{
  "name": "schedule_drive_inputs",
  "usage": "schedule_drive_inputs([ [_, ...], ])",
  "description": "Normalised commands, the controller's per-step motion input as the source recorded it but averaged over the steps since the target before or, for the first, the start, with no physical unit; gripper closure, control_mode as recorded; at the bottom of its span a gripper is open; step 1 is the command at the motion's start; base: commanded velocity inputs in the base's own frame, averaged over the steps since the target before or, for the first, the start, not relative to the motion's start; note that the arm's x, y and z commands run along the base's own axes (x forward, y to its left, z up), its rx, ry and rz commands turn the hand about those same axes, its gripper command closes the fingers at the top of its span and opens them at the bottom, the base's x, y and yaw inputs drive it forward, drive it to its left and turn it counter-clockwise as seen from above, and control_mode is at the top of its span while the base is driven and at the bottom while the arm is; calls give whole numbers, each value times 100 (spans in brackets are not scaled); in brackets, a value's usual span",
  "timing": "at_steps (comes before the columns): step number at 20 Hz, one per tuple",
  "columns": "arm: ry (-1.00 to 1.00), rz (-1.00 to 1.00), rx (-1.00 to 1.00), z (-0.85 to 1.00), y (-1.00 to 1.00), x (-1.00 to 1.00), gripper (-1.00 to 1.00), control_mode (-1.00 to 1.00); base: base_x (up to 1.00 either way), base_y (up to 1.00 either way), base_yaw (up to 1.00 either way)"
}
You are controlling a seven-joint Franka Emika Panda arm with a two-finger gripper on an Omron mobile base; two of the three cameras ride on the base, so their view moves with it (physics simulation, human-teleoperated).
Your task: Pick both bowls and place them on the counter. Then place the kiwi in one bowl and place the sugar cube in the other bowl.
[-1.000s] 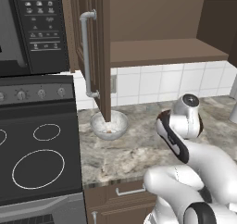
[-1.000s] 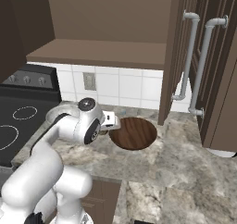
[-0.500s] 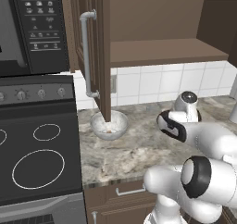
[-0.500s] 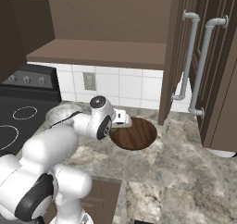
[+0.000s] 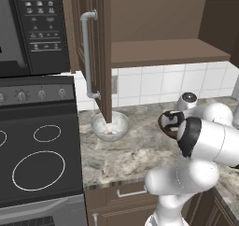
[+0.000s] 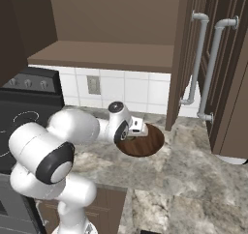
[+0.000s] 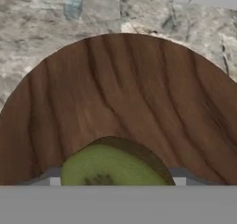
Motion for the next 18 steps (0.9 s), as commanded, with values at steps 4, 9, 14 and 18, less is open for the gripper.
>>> schedule_drive_inputs([
  [4, 3, -4, 0, -39, -23, 28, 100, -100, 0, 0, 0],
  [9, 7, -2, 1, -29, -21, 24, 100, -100, 0, 0, 0],
  [14, 9, -1, 1, -25, -18, 12, 100, -100, 0, 0, 0],
  [18, 5, 0, 1, -16, -15, 5, 100, -100, 0, 0, 0],
])
